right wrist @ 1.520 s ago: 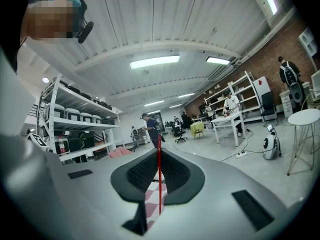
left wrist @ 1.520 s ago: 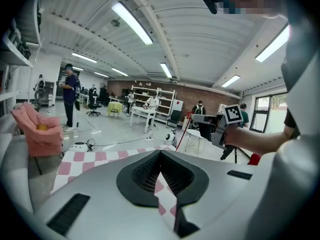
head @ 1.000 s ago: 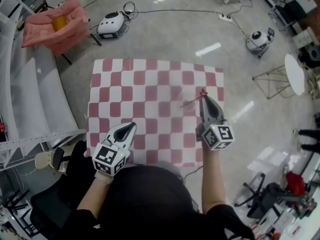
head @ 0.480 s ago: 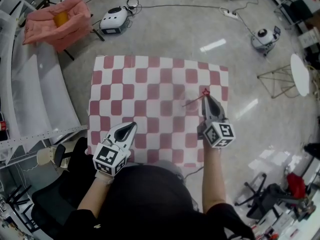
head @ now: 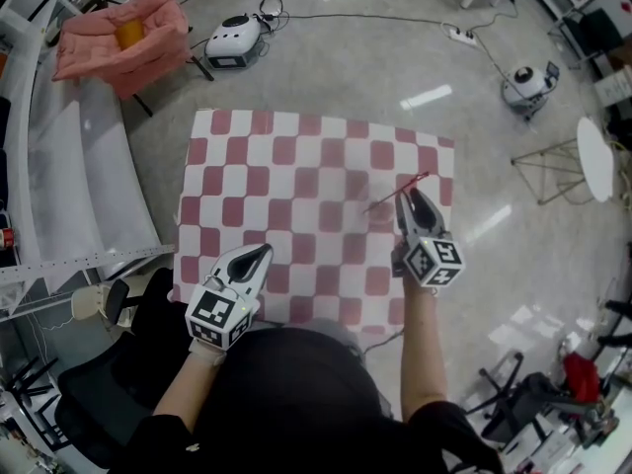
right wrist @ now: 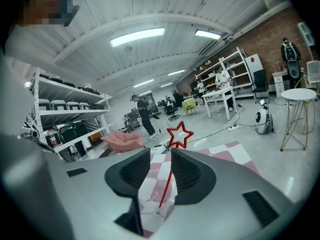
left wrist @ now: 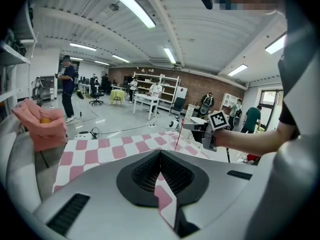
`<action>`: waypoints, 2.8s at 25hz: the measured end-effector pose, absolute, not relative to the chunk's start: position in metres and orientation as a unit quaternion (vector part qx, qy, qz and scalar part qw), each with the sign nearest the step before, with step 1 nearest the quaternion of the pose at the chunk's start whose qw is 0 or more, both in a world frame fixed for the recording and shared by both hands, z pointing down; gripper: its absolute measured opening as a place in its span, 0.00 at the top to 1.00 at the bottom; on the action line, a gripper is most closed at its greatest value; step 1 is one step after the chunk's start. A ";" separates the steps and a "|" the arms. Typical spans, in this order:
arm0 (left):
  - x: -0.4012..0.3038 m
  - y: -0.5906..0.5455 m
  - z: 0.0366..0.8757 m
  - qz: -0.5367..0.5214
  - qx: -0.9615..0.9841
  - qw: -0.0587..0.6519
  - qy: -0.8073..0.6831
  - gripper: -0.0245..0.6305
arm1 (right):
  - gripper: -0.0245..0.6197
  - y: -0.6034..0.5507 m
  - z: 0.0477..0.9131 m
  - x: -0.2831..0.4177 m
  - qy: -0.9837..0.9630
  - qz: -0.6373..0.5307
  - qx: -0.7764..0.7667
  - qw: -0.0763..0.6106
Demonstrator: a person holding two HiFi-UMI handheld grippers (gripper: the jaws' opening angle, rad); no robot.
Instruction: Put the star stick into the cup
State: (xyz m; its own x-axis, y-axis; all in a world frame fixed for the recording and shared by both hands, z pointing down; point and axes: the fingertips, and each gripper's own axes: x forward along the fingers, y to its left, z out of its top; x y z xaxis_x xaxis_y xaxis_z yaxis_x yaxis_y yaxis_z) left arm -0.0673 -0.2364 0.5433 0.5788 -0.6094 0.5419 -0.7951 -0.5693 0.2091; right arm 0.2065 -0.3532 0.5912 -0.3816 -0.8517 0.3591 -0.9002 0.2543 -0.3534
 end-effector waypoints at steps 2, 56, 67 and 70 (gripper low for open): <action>-0.068 -0.233 0.542 0.209 0.860 0.220 -0.411 0.90 | 0.75 -0.352 0.592 0.205 -0.792 0.258 0.551 0.049; -0.239 -0.045 0.467 0.069 0.760 0.173 -0.623 0.90 | 0.93 -0.095 0.460 -0.142 -0.979 0.094 0.148 0.105; -0.252 -0.053 0.468 0.064 0.769 0.173 -0.611 0.90 | 0.93 -0.099 0.464 -0.161 -0.978 0.095 0.156 0.104; -0.254 -0.057 0.468 0.063 0.772 0.174 -0.608 0.90 | 0.93 -0.102 0.462 -0.162 -0.977 0.097 0.159 0.108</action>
